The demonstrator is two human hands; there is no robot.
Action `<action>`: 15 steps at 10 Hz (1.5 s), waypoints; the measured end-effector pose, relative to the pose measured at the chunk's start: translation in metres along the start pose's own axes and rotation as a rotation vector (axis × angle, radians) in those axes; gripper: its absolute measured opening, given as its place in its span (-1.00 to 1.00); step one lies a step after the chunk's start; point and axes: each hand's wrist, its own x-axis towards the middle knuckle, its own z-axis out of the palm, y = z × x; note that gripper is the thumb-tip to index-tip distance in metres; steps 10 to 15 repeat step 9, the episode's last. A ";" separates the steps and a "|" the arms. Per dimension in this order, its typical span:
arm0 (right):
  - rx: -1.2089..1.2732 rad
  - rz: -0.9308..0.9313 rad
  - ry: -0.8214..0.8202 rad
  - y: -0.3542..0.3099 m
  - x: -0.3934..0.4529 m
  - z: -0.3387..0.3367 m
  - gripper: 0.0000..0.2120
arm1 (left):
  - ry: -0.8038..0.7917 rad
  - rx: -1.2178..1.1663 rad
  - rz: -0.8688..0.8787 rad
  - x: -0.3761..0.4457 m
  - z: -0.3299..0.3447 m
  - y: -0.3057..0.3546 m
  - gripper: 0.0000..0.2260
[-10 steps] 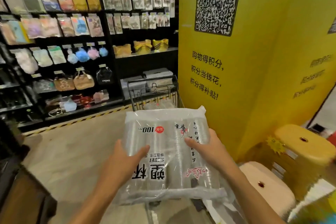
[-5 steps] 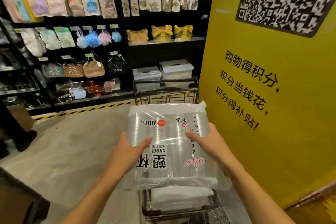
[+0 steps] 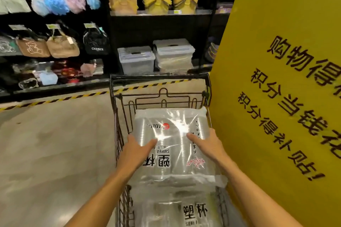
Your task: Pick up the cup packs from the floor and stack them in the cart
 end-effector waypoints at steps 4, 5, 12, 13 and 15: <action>-0.043 0.126 -0.018 0.038 0.126 0.042 0.10 | 0.043 0.092 -0.142 0.114 0.078 -0.025 -0.25; -0.061 0.121 -0.034 0.038 0.126 0.040 0.12 | 0.043 0.123 -0.172 0.111 0.076 -0.021 -0.26; -0.316 -0.114 0.077 -0.074 0.038 -0.051 -0.19 | 0.080 0.357 0.058 0.035 -0.008 0.107 -0.24; -0.316 -0.114 0.077 -0.074 0.038 -0.051 -0.19 | 0.080 0.357 0.058 0.035 -0.008 0.107 -0.24; -0.316 -0.114 0.077 -0.074 0.038 -0.051 -0.19 | 0.080 0.357 0.058 0.035 -0.008 0.107 -0.24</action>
